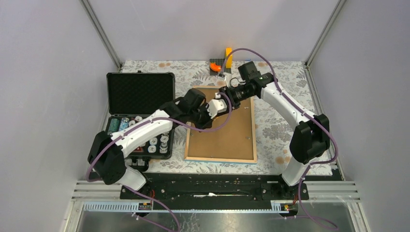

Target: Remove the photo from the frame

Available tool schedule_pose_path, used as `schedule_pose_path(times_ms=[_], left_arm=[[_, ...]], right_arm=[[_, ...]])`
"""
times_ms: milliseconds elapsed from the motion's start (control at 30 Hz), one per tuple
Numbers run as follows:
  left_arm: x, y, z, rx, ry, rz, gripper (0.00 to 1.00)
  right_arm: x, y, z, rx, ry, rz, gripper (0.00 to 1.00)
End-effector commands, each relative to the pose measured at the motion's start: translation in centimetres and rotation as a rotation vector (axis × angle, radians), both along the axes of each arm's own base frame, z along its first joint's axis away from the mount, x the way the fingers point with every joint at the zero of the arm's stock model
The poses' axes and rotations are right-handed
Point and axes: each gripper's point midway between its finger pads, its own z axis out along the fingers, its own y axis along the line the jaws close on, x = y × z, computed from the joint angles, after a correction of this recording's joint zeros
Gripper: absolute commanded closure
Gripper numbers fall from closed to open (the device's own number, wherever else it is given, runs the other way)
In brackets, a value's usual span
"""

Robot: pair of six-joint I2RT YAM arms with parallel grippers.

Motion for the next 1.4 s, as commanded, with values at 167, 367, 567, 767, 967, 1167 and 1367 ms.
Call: schedule_pose_path(times_ms=[167,367,567,767,967,1167,1367], left_arm=[[3.9,0.8,11.2,-0.571,0.139,0.202,1.00],[6.4,2.5,16.3,-0.842,0.265,0.344,1.00],[7.9,2.7,19.3,-1.049,0.382,0.394,1.00],[8.5,3.1,19.9,-1.121,0.439,0.430,1.00],[8.3,3.2,20.1,-1.160,0.463,0.429,1.00],[8.0,3.2,20.1,-1.189,0.486,0.422,1.00],[8.2,3.3,19.6,-1.190,0.488,0.442,1.00]], right_arm=[[6.0,-3.5,10.2,0.204,-0.154,-0.185,0.26],[4.9,-2.3,11.6,0.319,-0.203,-0.198,0.22],[3.0,2.0,11.8,0.285,-0.291,-0.133,0.28],[3.0,4.8,11.1,0.239,-0.318,-0.116,0.36],[2.8,6.9,10.1,0.205,-0.324,-0.096,0.39],[3.5,7.9,10.3,0.188,-0.347,-0.101,0.45],[4.4,8.3,10.7,0.178,-0.364,-0.133,0.52]])
